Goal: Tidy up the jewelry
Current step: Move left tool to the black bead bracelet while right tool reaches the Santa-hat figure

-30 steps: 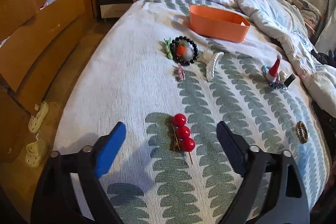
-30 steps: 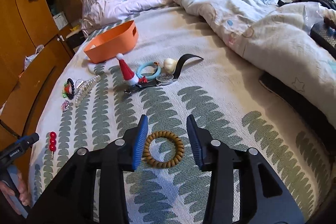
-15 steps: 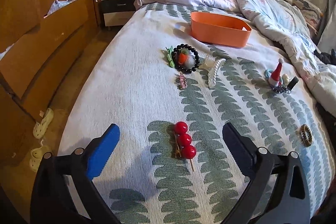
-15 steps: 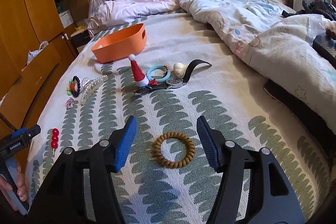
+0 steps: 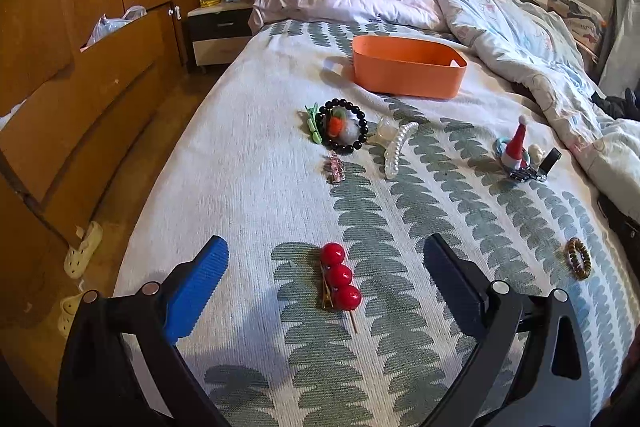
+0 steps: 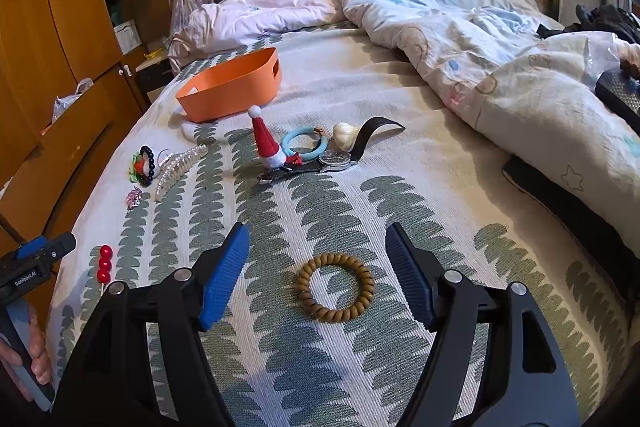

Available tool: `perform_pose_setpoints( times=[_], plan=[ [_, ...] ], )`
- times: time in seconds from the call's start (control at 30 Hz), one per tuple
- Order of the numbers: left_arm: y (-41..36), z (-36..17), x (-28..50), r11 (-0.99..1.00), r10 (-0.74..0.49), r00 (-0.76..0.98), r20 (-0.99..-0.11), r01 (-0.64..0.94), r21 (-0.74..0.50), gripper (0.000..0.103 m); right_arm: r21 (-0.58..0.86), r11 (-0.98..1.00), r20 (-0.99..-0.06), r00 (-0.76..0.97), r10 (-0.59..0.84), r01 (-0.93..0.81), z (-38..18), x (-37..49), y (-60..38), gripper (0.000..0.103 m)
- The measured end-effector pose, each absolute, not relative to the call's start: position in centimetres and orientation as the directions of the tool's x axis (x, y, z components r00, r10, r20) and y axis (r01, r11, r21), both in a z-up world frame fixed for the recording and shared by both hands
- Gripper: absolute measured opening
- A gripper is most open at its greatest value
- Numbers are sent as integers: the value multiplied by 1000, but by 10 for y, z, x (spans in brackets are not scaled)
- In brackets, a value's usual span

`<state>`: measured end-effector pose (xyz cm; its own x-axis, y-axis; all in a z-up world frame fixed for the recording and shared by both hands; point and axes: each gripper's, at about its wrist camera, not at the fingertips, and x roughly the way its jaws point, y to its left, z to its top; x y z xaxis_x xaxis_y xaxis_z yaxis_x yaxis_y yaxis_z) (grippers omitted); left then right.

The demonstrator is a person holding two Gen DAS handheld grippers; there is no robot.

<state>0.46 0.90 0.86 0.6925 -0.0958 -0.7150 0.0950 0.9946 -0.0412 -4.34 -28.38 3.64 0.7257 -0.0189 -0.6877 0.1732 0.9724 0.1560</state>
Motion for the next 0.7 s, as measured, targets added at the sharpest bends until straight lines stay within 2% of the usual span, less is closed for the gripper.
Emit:
perform_pose_setpoints(
  times=[0.5, 0.7],
  plan=[
    [9, 13, 6, 997, -69, 709, -701, 81, -16, 97, 155, 973, -686, 727, -19, 172, 36, -43, -283, 73],
    [12, 14, 22, 996, -86, 709, -700, 79, -42, 97, 137, 979, -670, 742, -18, 148, 40, -34, -277, 73]
  ],
)
